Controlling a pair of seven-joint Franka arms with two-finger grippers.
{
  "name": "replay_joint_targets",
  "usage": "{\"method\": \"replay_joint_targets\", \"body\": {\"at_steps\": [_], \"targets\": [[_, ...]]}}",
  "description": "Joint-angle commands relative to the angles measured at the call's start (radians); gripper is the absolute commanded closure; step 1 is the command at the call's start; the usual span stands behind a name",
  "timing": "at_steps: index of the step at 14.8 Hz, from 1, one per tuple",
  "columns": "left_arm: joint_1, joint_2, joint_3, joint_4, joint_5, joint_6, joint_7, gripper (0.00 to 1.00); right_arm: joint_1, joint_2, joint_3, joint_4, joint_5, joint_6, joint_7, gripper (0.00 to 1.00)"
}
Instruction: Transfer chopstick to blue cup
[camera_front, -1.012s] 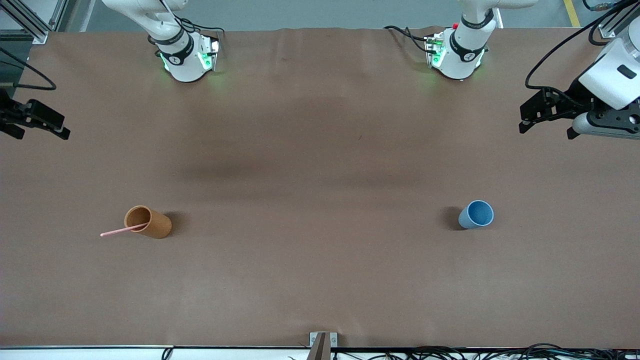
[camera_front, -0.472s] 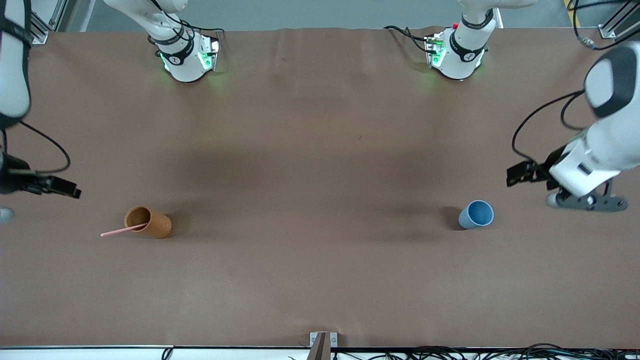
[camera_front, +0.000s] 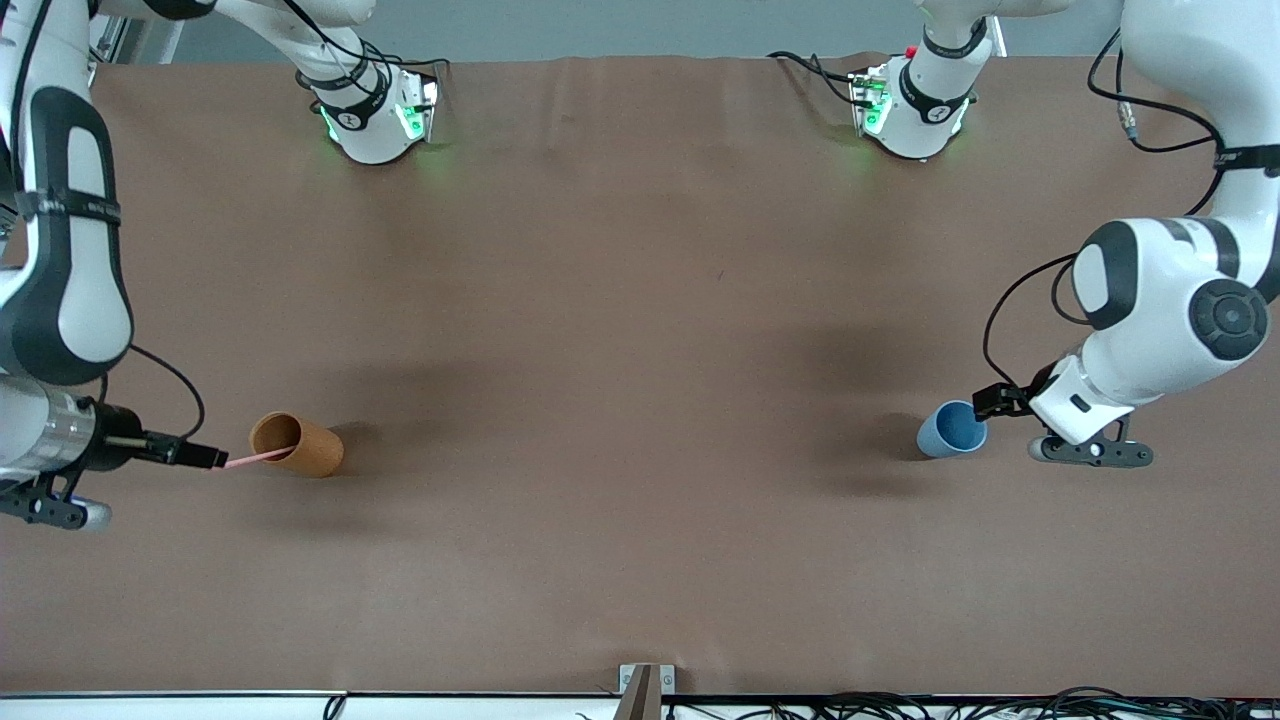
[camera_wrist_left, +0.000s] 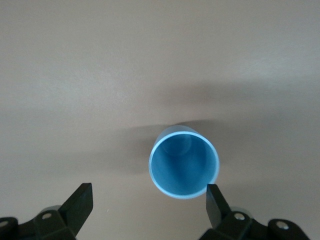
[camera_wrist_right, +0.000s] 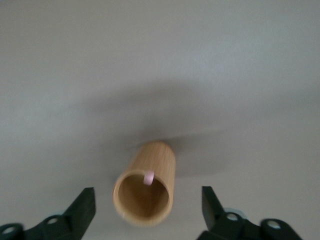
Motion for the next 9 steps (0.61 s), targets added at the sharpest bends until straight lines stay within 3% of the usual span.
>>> {"method": "replay_joint_targets", "body": {"at_steps": [1,3,4,7,9], "targets": [[-0.003,0.059,0.005,-0.007,0.005,0.075,-0.007,0.0,-0.017,0.044,0.009,0.052,0.019,0.004,0.028,0.22],[-0.004,0.088,0.005,-0.002,-0.004,0.092,-0.023,0.01,-0.017,0.055,0.009,0.05,0.019,0.031,0.034,0.33],[-0.006,0.1,0.005,-0.007,-0.008,0.113,-0.029,0.08,-0.018,0.055,0.009,0.05,0.022,0.031,0.034,0.4],[-0.004,0.123,0.005,-0.008,-0.036,0.13,-0.035,0.46,-0.034,0.053,0.012,0.044,0.054,0.022,0.031,0.8],[-0.009,0.127,0.007,-0.011,-0.034,0.138,-0.035,0.84,-0.035,0.052,0.012,0.043,0.097,0.017,0.031,0.85]]}}
